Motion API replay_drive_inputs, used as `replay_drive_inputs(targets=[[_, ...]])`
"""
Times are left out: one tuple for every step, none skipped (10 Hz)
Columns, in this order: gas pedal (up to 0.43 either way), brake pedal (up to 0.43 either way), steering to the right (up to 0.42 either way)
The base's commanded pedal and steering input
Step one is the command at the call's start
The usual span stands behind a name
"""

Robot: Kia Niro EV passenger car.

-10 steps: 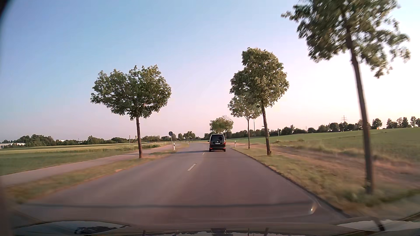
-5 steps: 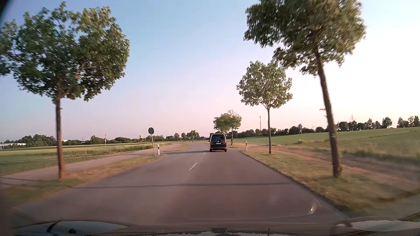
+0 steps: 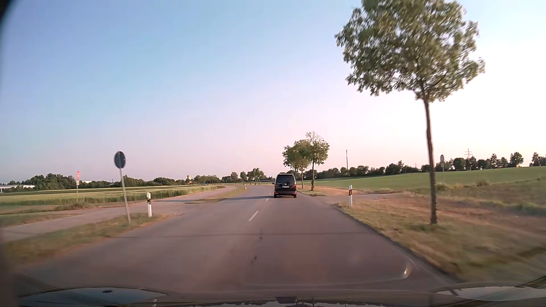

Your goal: Follow the waypoints while adhering to traffic rules and regulations

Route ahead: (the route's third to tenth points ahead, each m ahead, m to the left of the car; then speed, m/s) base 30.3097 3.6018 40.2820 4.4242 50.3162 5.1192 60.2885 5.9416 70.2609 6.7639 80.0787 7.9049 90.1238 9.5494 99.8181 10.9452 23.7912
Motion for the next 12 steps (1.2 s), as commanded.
replay_drive_inputs(targets=[[0.189,0.018,-0.013],[0.157,0.018,-0.012],[0.150,0.018,-0.011],[0.150,0.018,-0.010],[0.150,0.018,-0.009],[0.150,0.018,-0.009],[0.150,0.018,-0.010],[0.150,0.018,-0.012],[0.157,0.018,-0.013],[0.157,0.012,-0.014],[0.157,0.018,-0.015],[0.157,0.018,-0.015]])
